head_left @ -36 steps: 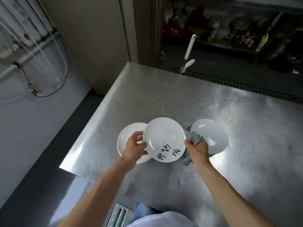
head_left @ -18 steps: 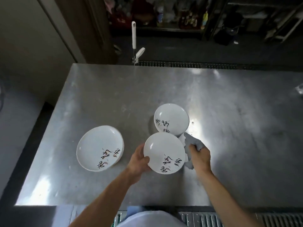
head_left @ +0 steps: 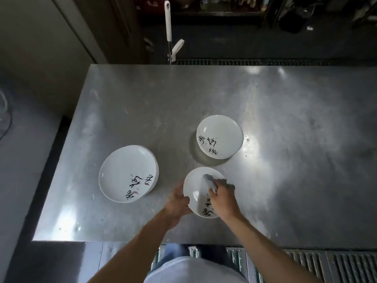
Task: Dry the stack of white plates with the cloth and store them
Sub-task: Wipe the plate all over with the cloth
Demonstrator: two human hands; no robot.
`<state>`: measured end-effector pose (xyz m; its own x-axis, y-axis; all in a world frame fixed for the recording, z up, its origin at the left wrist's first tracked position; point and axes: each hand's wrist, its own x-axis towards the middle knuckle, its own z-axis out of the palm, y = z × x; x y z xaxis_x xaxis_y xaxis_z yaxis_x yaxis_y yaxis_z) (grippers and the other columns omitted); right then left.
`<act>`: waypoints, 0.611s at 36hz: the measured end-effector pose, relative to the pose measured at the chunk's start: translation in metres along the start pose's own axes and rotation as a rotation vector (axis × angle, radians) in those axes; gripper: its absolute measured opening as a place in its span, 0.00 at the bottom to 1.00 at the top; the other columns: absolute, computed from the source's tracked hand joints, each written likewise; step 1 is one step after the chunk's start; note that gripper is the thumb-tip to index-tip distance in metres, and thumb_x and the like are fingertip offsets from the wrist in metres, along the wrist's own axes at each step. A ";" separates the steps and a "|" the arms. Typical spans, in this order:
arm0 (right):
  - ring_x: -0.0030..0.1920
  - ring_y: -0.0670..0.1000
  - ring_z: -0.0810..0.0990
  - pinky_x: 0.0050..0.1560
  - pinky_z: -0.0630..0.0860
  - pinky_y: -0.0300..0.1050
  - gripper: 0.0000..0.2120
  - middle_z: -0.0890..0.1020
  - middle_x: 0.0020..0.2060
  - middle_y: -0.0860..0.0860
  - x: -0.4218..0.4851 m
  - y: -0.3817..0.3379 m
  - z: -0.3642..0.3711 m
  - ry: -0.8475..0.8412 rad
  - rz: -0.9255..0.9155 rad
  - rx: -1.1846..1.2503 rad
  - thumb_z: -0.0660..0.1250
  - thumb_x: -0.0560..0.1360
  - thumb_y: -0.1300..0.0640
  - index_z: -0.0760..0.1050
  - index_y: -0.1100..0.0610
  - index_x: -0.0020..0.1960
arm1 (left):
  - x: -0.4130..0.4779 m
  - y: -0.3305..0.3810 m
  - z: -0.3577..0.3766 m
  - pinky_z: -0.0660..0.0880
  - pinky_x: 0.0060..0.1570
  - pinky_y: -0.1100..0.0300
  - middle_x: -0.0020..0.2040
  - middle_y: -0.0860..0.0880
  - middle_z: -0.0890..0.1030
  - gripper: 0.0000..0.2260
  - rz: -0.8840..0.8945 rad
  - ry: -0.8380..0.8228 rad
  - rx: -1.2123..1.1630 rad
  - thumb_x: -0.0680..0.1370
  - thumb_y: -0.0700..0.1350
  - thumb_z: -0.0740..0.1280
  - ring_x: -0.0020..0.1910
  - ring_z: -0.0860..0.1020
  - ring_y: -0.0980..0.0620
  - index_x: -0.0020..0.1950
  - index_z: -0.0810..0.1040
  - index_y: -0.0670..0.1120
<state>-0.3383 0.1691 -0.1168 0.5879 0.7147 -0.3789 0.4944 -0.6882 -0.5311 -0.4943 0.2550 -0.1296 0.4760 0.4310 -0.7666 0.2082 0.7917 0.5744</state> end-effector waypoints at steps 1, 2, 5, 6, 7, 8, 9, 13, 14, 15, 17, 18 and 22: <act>0.62 0.57 0.75 0.63 0.70 0.53 0.16 0.80 0.59 0.51 0.003 -0.003 0.006 -0.007 -0.059 -0.153 0.61 0.80 0.55 0.77 0.50 0.66 | 0.000 -0.001 0.000 0.84 0.43 0.46 0.51 0.50 0.87 0.29 0.006 -0.015 0.007 0.63 0.37 0.71 0.45 0.86 0.49 0.59 0.82 0.64; 0.66 0.56 0.73 0.67 0.66 0.53 0.19 0.78 0.64 0.50 0.005 -0.006 0.012 -0.027 -0.102 -0.245 0.60 0.80 0.55 0.74 0.48 0.70 | 0.001 -0.001 0.000 0.84 0.44 0.46 0.53 0.48 0.87 0.29 0.009 -0.027 0.019 0.65 0.36 0.69 0.47 0.85 0.48 0.58 0.82 0.65; 0.76 0.55 0.65 0.73 0.53 0.47 0.25 0.69 0.75 0.52 0.011 -0.014 0.026 -0.208 -0.204 -0.164 0.60 0.79 0.58 0.67 0.53 0.75 | 0.002 0.002 0.002 0.82 0.44 0.49 0.56 0.43 0.86 0.31 0.008 -0.071 0.044 0.67 0.31 0.64 0.50 0.85 0.45 0.61 0.81 0.62; 0.77 0.55 0.63 0.75 0.51 0.47 0.25 0.68 0.75 0.53 0.013 -0.015 0.029 -0.269 -0.274 -0.169 0.61 0.78 0.56 0.67 0.54 0.75 | 0.002 0.003 0.002 0.82 0.43 0.50 0.56 0.43 0.86 0.32 0.004 -0.083 0.044 0.67 0.30 0.64 0.49 0.86 0.45 0.60 0.82 0.62; 0.77 0.55 0.62 0.77 0.50 0.49 0.26 0.67 0.75 0.53 0.012 -0.016 0.032 -0.307 -0.350 -0.219 0.61 0.77 0.54 0.66 0.54 0.75 | 0.001 0.005 0.001 0.82 0.43 0.51 0.54 0.43 0.86 0.31 0.001 -0.091 0.045 0.67 0.30 0.64 0.47 0.86 0.45 0.58 0.83 0.62; 0.77 0.54 0.62 0.78 0.51 0.50 0.27 0.67 0.75 0.53 0.011 -0.015 0.033 -0.328 -0.413 -0.266 0.61 0.77 0.51 0.65 0.55 0.75 | 0.001 0.006 -0.001 0.82 0.43 0.52 0.52 0.43 0.86 0.31 -0.002 -0.097 0.047 0.69 0.29 0.64 0.46 0.86 0.46 0.59 0.83 0.61; 0.77 0.54 0.62 0.78 0.52 0.51 0.27 0.66 0.75 0.53 0.008 -0.013 0.032 -0.342 -0.455 -0.275 0.62 0.78 0.51 0.65 0.55 0.76 | 0.001 0.007 -0.004 0.82 0.43 0.52 0.51 0.42 0.86 0.31 -0.007 -0.101 0.045 0.71 0.27 0.63 0.45 0.86 0.46 0.61 0.81 0.59; 0.78 0.52 0.62 0.78 0.38 0.37 0.26 0.68 0.76 0.51 -0.013 0.000 0.021 -0.346 -0.576 -0.208 0.61 0.78 0.60 0.67 0.55 0.76 | 0.001 0.009 -0.015 0.82 0.49 0.46 0.58 0.36 0.83 0.32 -0.013 -0.130 0.049 0.75 0.23 0.60 0.51 0.84 0.40 0.74 0.73 0.50; 0.78 0.49 0.61 0.76 0.33 0.36 0.27 0.67 0.76 0.49 -0.017 0.005 0.018 -0.338 -0.619 -0.238 0.61 0.78 0.60 0.66 0.53 0.77 | 0.001 0.010 -0.017 0.82 0.50 0.46 0.59 0.36 0.83 0.33 -0.016 -0.136 0.051 0.75 0.24 0.60 0.52 0.84 0.40 0.74 0.73 0.51; 0.78 0.47 0.60 0.76 0.31 0.38 0.28 0.67 0.76 0.47 -0.021 0.010 0.014 -0.334 -0.657 -0.280 0.59 0.78 0.60 0.64 0.50 0.78 | 0.000 0.012 -0.017 0.82 0.50 0.46 0.60 0.36 0.83 0.33 -0.016 -0.141 0.056 0.75 0.24 0.60 0.53 0.84 0.40 0.74 0.73 0.53; 0.78 0.44 0.58 0.80 0.36 0.52 0.28 0.65 0.76 0.43 -0.023 0.018 0.006 -0.344 -0.698 -0.405 0.52 0.79 0.57 0.62 0.46 0.78 | -0.002 0.014 -0.018 0.82 0.53 0.43 0.62 0.36 0.82 0.34 -0.013 -0.141 0.063 0.76 0.24 0.59 0.54 0.83 0.40 0.74 0.73 0.54; 0.78 0.43 0.58 0.79 0.39 0.57 0.28 0.66 0.75 0.43 -0.022 0.021 0.003 -0.353 -0.696 -0.456 0.49 0.78 0.56 0.64 0.46 0.77 | -0.002 0.015 -0.019 0.82 0.54 0.41 0.63 0.36 0.81 0.34 -0.013 -0.139 0.063 0.76 0.24 0.58 0.55 0.83 0.39 0.74 0.72 0.54; 0.76 0.47 0.62 0.78 0.43 0.61 0.24 0.67 0.75 0.47 -0.008 0.027 -0.001 -0.370 -0.573 -0.489 0.55 0.78 0.54 0.69 0.50 0.74 | -0.003 0.018 -0.020 0.81 0.56 0.40 0.64 0.37 0.80 0.33 -0.012 -0.129 0.081 0.76 0.25 0.56 0.59 0.82 0.38 0.75 0.72 0.53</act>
<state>-0.3293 0.1446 -0.1266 -0.0449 0.9065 -0.4198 0.9247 -0.1213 -0.3609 -0.5089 0.2764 -0.1226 0.5780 0.3580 -0.7333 0.2806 0.7566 0.5906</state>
